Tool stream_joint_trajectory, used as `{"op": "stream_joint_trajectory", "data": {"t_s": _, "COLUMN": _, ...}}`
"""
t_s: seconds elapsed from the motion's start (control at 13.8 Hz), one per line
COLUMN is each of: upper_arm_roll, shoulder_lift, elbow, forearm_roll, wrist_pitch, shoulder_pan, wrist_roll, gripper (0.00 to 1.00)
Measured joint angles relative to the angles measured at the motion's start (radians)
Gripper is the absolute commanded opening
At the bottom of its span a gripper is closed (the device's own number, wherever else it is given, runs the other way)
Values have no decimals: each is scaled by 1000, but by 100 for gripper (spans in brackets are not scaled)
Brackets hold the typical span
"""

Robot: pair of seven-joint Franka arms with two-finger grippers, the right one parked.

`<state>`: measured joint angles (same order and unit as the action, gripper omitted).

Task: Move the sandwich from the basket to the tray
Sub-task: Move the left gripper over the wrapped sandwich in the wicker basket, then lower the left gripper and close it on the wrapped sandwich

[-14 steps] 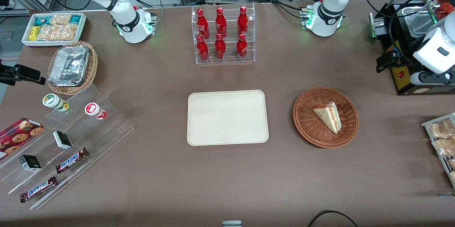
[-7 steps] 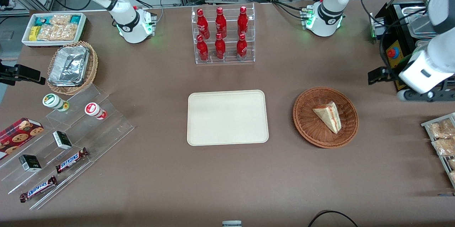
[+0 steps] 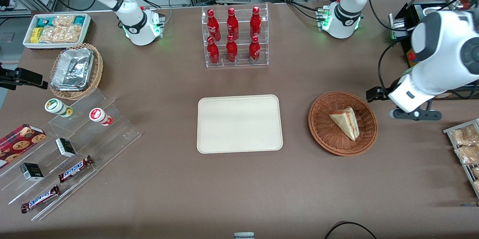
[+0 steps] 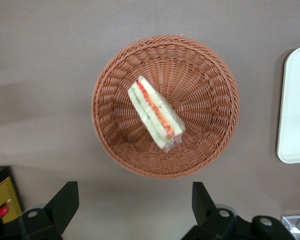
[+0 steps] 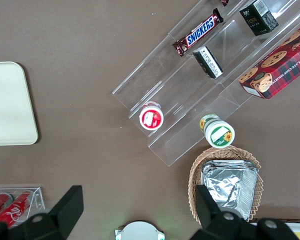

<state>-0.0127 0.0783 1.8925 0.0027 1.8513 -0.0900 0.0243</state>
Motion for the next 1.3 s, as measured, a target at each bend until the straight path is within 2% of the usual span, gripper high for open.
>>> {"op": "stream_joint_trajectory", "data": {"t_s": 0.29, "upper_arm_roll": -7, "shoulder_lift": -37, "elbow": 167, "forearm_roll": -1, "wrist_pitch": 195, "shoulder_pan": -28, "wrist_roll": 107, "gripper": 100}}
{"op": "stream_joint_trajectory", "data": {"t_s": 0.58, "upper_arm_roll": -11, "shoulder_lift": -42, "elbow": 253, "forearm_roll": -1, "wrist_pitch": 321, "shoulder_pan": -73, "wrist_roll": 366, "gripper": 100}}
{"op": "stream_joint_trajectory", "data": {"t_s": 1.01, "upper_arm_roll": -10, "shoulder_lift": -37, "elbow": 296, "forearm_roll": -2, "wrist_pitch": 401, "shoulder_pan": -79, "wrist_roll": 665, "gripper": 100}}
{"op": "stream_joint_trajectory", "data": {"t_s": 1.3, "upper_arm_roll": -9, "shoulder_lift": -14, "elbow": 320, "forearm_roll": -2, "wrist_pitch": 447, "shoulder_pan": -78, "wrist_roll": 736, "gripper": 100}}
